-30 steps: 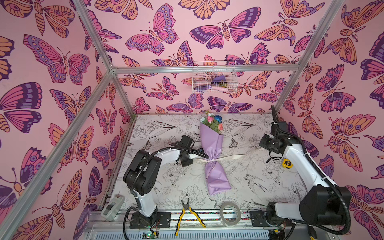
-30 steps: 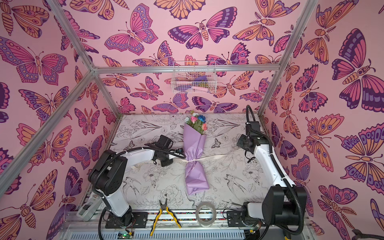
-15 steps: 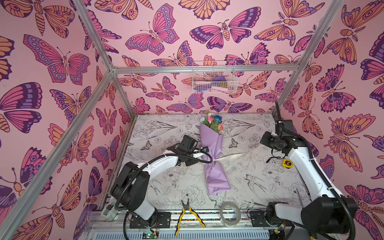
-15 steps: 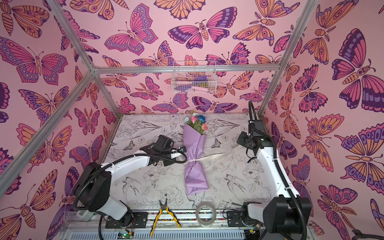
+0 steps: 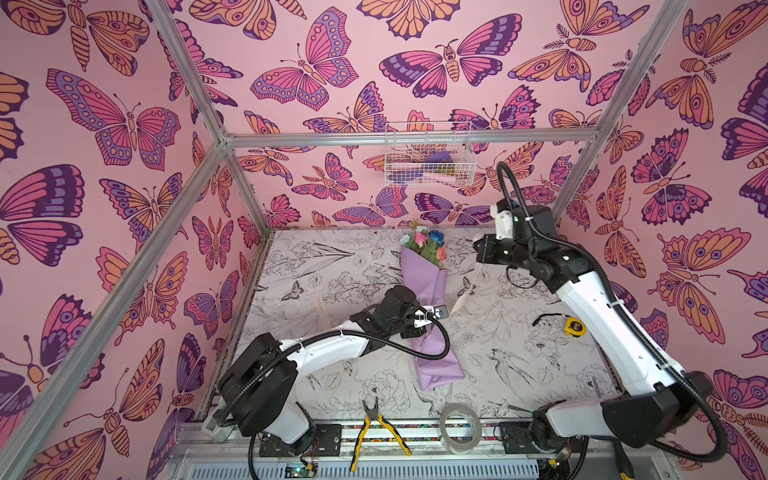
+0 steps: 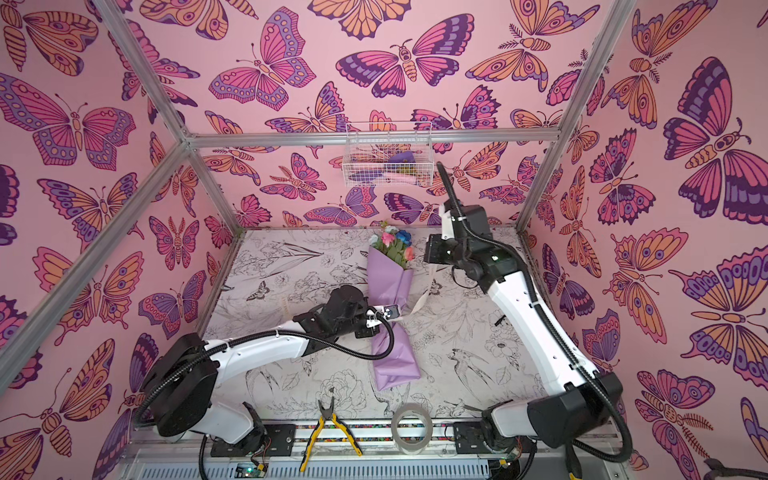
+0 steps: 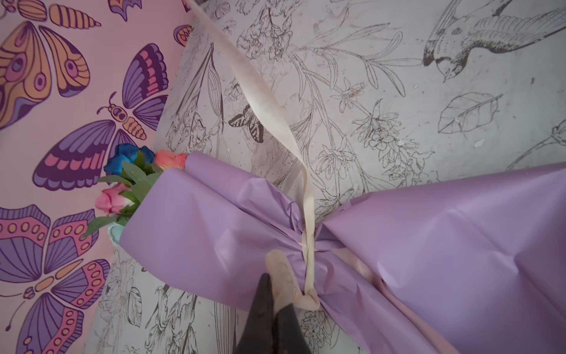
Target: Tie the bouquet of fake flowers
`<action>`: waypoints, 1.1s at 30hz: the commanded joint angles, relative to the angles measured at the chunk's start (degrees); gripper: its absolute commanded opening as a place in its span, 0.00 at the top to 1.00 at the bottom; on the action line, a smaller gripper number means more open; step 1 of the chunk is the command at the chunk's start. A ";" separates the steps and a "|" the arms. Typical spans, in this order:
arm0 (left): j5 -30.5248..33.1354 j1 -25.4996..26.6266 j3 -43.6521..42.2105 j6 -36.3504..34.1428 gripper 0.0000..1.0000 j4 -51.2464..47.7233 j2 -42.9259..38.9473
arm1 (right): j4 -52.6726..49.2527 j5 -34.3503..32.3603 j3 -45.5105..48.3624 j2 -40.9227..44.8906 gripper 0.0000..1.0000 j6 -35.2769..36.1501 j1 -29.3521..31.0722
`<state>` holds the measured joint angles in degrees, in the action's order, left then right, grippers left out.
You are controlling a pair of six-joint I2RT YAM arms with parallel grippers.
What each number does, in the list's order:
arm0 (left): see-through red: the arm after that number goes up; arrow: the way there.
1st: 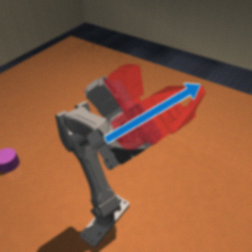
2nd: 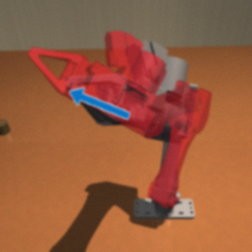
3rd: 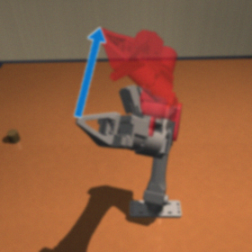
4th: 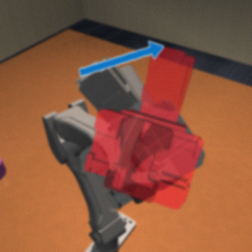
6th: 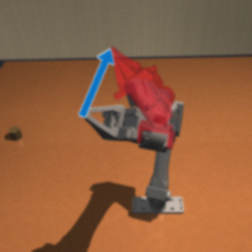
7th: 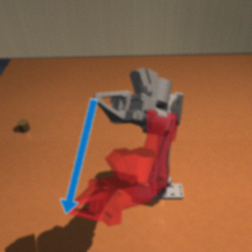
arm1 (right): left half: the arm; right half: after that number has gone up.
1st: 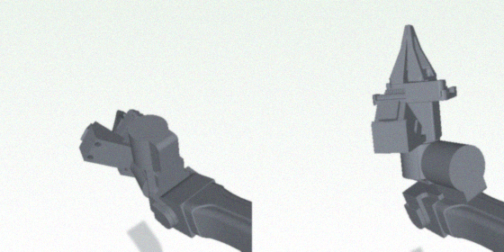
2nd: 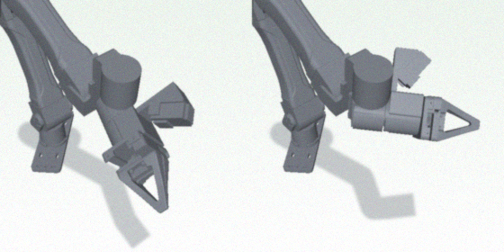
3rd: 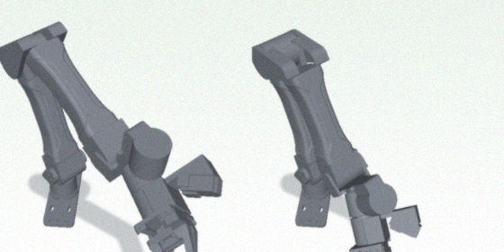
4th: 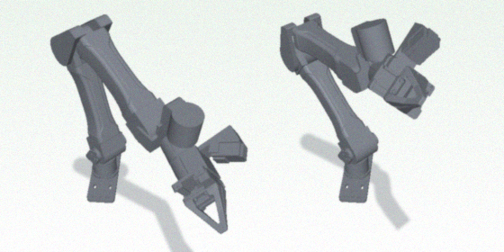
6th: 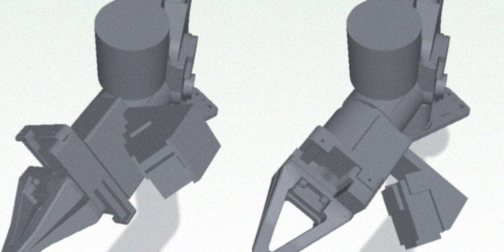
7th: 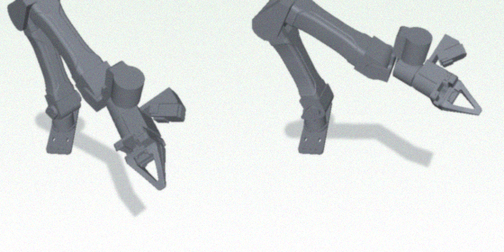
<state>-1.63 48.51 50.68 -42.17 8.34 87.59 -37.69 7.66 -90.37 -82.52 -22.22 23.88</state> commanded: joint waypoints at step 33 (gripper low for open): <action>13.38 11.02 -3.83 -16.16 1.00 19.43 13.59 | -22.12 8.73 -23.68 -30.84 0.89 12.67 36.50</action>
<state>10.81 59.00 47.72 -59.96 27.00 99.94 -53.98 14.76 -113.75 -112.42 -12.97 60.05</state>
